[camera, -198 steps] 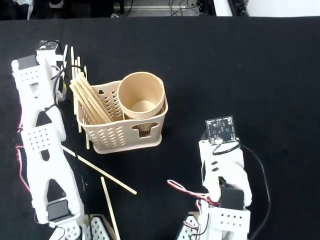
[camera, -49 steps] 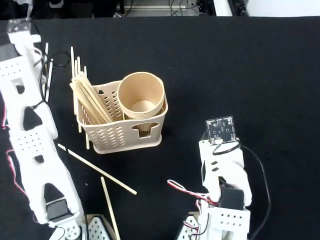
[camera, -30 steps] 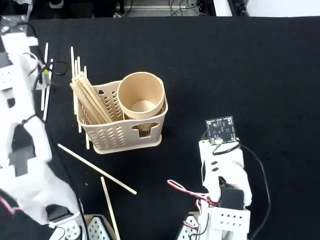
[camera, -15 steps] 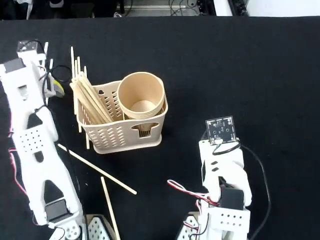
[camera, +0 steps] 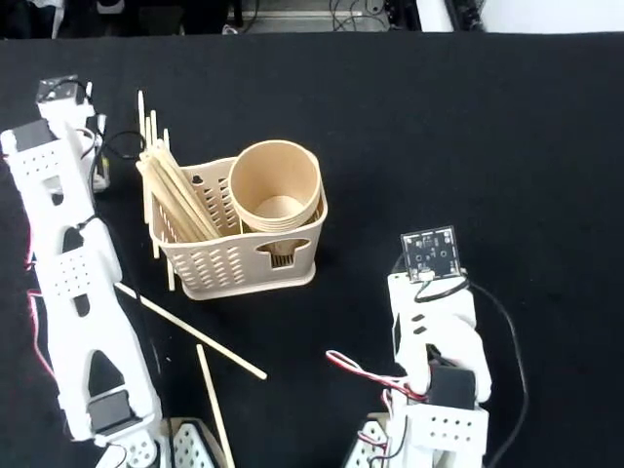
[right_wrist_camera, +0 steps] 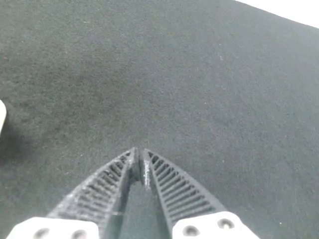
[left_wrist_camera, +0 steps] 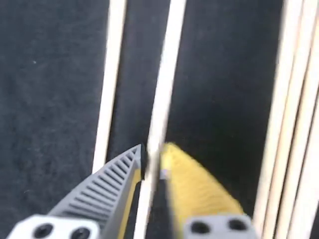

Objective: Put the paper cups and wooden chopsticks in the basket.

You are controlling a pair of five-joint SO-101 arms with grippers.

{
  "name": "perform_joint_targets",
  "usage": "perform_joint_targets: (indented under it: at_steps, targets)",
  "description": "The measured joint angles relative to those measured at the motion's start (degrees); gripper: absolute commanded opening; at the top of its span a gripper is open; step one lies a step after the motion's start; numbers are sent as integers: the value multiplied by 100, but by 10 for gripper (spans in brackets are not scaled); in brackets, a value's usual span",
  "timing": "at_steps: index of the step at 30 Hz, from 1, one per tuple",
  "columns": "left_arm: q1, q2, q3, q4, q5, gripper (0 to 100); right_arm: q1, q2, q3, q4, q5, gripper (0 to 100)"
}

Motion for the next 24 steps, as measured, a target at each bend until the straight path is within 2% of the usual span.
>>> perform_joint_targets:
  at_steps: [6,11,16,21,24]
  targets:
    - [-35,-158,-193,316,9,28,0,0,0,0,0,15]
    - [-35,-1196,791,343,448,28,0,0,0,0,0,15]
    - [18,-3130,2637,343,870,29,0,0,0,0,0,15]
    - [484,-5679,4668,352,967,29,0,0,0,0,0,15]
    - [765,-7200,5442,334,1099,29,0,0,0,0,0,15]
